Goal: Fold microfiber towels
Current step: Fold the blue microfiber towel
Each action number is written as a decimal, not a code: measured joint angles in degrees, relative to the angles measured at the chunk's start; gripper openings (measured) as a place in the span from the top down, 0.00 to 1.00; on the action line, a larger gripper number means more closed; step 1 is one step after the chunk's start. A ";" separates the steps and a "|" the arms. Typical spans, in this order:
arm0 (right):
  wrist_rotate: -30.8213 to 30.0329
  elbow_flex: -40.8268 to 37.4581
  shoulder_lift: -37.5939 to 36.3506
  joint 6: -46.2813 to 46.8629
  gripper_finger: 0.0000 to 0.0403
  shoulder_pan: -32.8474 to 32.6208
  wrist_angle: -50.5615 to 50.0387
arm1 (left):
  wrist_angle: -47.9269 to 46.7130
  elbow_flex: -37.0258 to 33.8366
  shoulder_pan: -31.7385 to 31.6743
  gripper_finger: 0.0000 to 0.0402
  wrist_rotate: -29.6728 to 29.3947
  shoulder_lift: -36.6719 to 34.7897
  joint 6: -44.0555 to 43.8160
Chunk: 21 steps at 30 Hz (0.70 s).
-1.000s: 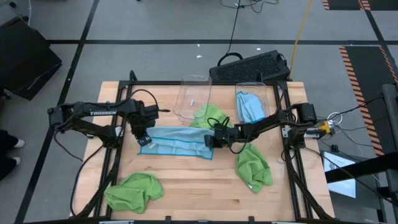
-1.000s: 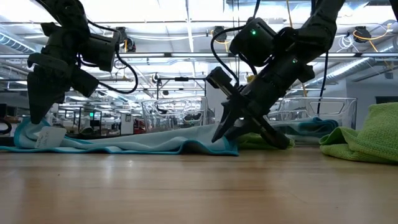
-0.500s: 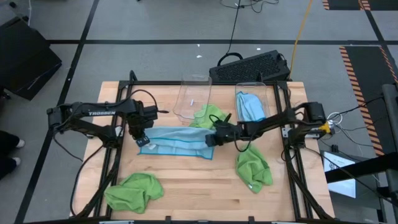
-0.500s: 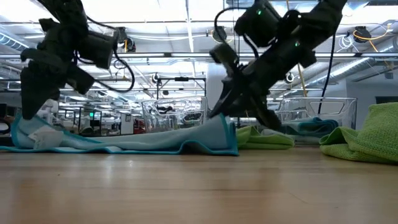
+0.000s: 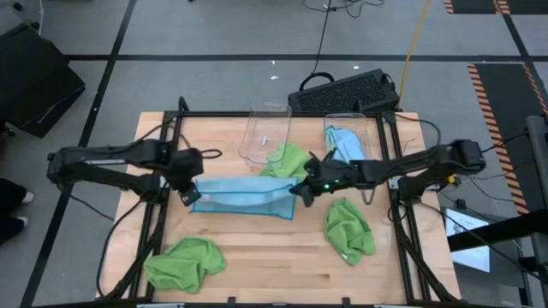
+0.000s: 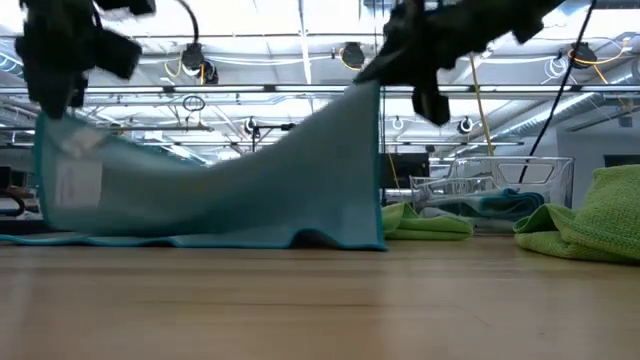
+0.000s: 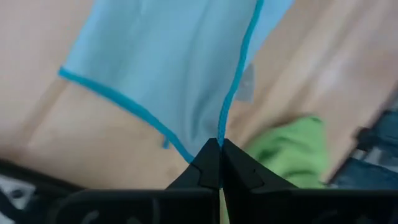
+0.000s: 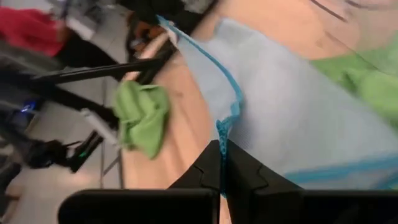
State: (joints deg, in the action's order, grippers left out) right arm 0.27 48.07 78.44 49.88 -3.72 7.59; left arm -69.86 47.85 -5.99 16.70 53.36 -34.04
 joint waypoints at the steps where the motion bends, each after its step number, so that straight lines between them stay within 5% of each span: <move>1: -0.10 0.00 -1.49 -0.46 1.00 -0.52 -0.64 | 0.08 1.08 1.88 0.99 -0.19 -0.95 -1.22; 11: -3.47 0.02 -12.77 -0.69 1.00 -6.77 -1.40 | 8.10 17.65 21.01 0.99 -14.09 -1.80 -12.73; 21: -3.23 0.04 -21.36 1.33 1.00 -16.77 -1.46 | 14.37 32.93 36.62 1.00 -18.78 12.50 -16.34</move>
State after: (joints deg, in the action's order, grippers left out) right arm -2.96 48.12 57.08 51.21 -20.48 6.12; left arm -55.49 80.78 30.63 -2.08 65.86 -50.39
